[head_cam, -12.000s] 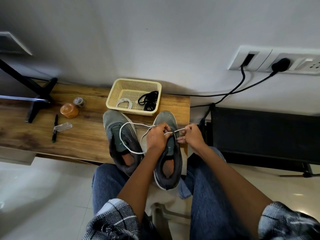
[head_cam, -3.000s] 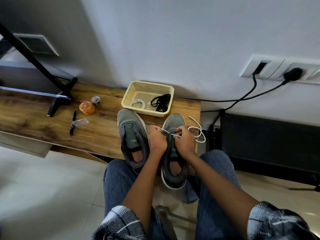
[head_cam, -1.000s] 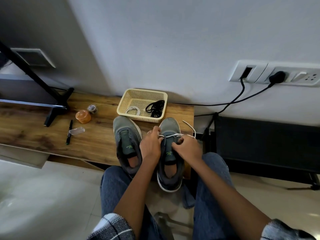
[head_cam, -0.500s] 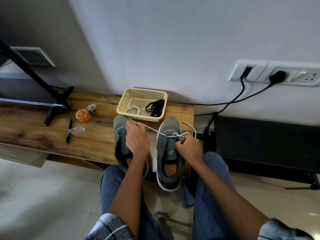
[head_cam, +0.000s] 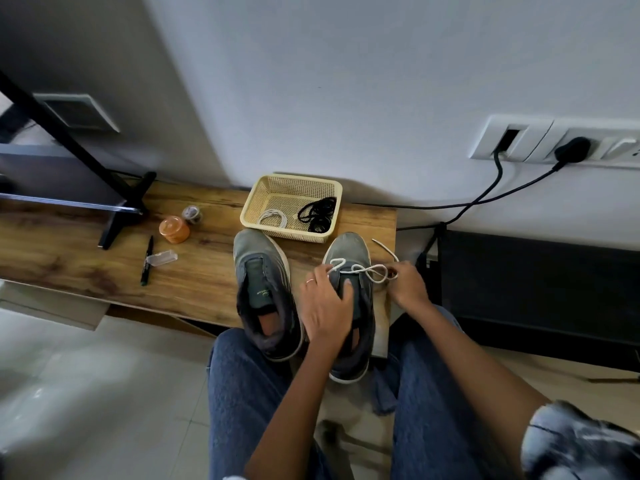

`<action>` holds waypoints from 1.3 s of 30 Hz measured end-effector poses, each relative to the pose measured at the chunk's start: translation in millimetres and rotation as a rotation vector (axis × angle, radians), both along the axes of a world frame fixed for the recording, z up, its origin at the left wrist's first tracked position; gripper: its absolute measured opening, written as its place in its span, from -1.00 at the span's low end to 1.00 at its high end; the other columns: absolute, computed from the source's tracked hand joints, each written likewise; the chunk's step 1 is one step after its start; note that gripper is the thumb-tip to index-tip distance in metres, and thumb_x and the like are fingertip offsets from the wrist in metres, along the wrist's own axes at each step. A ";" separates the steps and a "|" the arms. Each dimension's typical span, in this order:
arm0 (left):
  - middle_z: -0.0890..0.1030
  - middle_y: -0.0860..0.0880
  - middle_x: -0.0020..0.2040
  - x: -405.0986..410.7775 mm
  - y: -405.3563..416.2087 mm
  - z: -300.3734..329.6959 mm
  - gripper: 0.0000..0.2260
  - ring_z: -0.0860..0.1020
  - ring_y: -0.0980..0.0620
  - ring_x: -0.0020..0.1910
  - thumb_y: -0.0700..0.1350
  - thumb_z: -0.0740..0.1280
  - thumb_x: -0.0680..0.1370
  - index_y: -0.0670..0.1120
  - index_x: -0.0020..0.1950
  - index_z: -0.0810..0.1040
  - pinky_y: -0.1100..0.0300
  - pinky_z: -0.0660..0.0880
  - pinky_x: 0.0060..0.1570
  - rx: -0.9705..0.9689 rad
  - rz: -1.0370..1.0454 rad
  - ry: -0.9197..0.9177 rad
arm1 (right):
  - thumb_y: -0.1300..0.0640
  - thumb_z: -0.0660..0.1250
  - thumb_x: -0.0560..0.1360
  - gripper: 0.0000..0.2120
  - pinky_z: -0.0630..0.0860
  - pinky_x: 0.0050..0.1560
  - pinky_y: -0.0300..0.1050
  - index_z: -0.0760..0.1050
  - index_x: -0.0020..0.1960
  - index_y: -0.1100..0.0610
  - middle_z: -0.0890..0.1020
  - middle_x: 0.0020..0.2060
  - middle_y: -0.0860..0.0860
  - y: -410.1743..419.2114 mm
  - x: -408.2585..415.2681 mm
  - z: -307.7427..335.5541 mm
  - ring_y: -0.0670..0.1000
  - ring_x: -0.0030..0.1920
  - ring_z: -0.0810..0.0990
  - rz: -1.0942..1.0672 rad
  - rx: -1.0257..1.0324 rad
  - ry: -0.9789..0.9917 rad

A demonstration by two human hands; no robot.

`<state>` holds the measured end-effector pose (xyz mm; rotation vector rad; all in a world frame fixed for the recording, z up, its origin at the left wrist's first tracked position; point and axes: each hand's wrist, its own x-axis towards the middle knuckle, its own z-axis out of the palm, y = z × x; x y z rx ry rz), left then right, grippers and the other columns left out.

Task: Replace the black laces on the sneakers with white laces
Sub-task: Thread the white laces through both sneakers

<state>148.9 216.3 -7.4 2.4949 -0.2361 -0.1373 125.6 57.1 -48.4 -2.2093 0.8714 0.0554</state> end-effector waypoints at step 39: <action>0.55 0.03 -0.07 71.1 17.2 113.7 -0.70 0.34 0.18 -0.34 -0.31 0.07 0.61 -0.13 0.19 0.54 0.38 0.33 -0.38 -0.712 0.070 0.358 | 0.30 0.32 0.48 -0.83 0.40 -0.21 -0.41 0.64 -0.05 0.10 0.61 -0.29 -0.09 -10.8 -4.3 214.3 -0.27 -0.31 0.54 0.144 0.142 -0.367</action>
